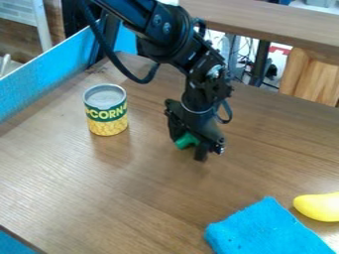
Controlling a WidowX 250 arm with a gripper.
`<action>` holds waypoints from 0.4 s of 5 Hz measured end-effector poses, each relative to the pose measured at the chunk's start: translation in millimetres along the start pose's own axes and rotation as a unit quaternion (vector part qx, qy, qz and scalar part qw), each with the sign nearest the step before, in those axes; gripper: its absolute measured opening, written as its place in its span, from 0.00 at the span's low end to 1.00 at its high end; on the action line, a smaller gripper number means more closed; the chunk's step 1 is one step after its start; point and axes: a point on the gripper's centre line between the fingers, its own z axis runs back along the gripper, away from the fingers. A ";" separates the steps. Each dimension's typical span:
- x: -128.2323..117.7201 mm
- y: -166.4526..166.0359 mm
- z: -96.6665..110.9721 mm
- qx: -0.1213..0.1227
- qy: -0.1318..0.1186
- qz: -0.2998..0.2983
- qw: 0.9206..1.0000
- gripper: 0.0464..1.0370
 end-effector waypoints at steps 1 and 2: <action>0.6 0.5 0.0 0.001 -0.002 -0.005 1.000 0.77; -0.6 0.6 1.0 0.003 -0.004 -0.007 1.000 0.77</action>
